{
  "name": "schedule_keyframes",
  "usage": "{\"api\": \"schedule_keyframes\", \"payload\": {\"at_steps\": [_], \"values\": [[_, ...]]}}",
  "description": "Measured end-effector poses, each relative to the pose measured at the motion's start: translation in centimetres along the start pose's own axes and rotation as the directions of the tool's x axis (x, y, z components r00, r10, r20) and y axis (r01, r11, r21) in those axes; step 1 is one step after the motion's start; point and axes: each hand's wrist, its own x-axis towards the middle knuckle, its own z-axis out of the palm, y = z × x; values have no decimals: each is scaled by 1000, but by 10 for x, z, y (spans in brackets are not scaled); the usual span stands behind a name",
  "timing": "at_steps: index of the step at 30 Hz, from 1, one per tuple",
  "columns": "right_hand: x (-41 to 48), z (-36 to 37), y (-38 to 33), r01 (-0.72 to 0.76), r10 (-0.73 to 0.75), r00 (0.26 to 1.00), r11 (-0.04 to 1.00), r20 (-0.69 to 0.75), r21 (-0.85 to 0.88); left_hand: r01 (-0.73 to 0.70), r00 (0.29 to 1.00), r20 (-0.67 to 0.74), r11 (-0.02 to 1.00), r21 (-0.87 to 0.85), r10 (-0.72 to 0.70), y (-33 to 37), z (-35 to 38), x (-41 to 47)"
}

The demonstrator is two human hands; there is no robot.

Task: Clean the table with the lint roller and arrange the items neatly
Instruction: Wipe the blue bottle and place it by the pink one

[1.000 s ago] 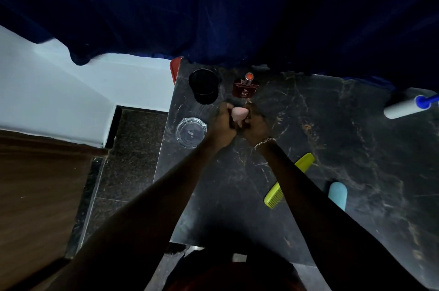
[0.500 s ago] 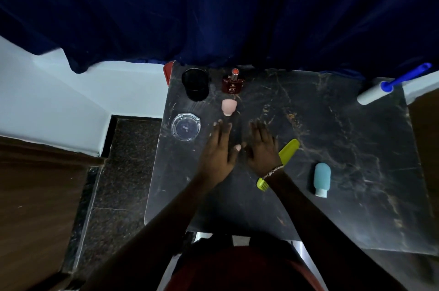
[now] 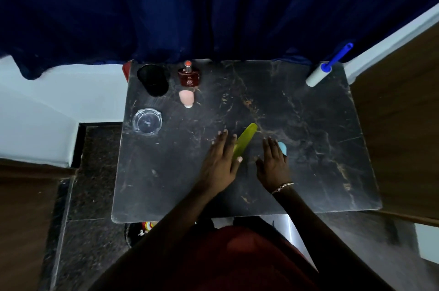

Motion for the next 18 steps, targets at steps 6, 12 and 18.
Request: {"api": "schedule_keyframes", "payload": {"at_steps": [6, 12, 18], "values": [[1, -15, 58, -109, 118, 993, 966, -22, 234, 101, 993, 79, 990, -103, -93, 63, 13, 15], [10, -24, 94, -230, 219, 973, 885, 74, 404, 414, 899, 289, 851, -324, -328, 107, 37, 39], [21, -26, 105, -261, 187, 960, 865, 207, 429, 561, 822, 334, 758, -334, -461, 131, 55, 55]]}}
